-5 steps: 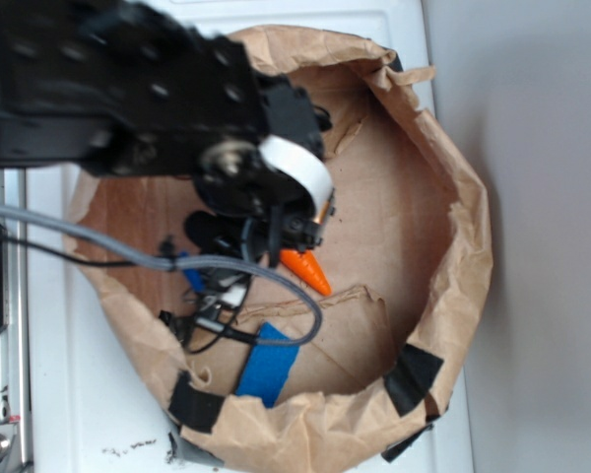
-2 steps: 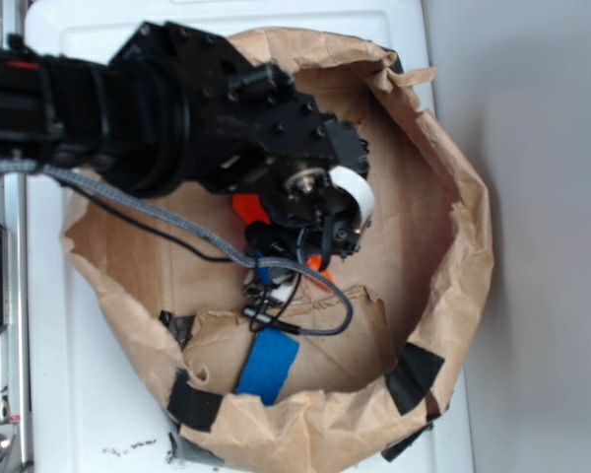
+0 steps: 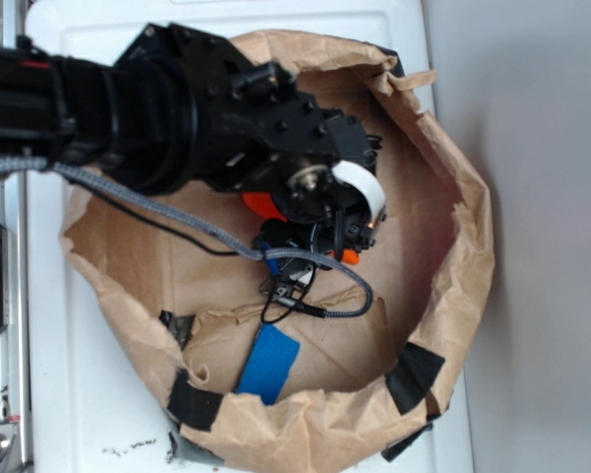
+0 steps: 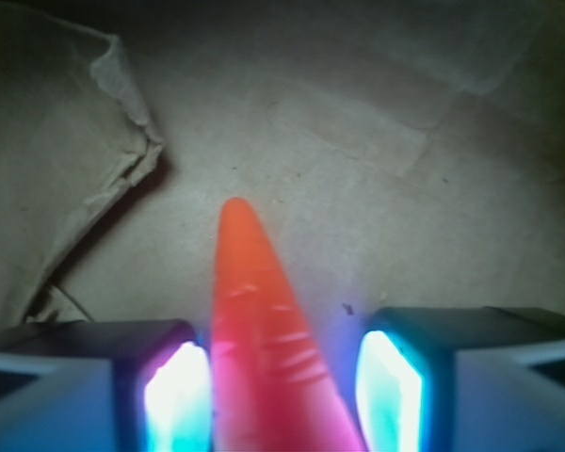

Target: Grab the carrot.

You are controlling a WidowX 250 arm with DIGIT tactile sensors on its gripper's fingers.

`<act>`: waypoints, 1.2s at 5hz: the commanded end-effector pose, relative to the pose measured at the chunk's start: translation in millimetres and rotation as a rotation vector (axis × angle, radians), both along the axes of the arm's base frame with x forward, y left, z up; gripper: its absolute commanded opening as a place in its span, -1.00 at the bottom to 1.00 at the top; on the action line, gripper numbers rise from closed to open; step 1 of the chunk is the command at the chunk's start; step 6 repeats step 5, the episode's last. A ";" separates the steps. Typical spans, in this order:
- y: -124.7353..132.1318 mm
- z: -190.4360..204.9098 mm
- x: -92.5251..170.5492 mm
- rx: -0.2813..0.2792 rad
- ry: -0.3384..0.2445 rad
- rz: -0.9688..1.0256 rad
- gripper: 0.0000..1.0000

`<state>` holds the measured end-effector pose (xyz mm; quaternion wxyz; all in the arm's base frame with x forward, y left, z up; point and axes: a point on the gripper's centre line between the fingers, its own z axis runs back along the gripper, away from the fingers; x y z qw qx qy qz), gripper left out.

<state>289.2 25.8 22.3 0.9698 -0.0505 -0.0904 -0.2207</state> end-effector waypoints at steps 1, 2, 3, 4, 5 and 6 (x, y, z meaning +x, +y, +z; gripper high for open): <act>-8.3 97.7 6.7 -0.140 0.052 -0.020 -1.00; -5.9 123.2 6.9 -0.185 0.071 -0.022 -1.00; -0.5 137.9 10.8 -0.212 0.073 -0.019 -1.00; 2.4 150.6 7.7 -0.183 0.015 0.057 -1.00; 3.1 150.9 0.3 -0.118 -0.037 0.041 -1.00; 3.1 150.9 0.3 -0.118 -0.037 0.041 -1.00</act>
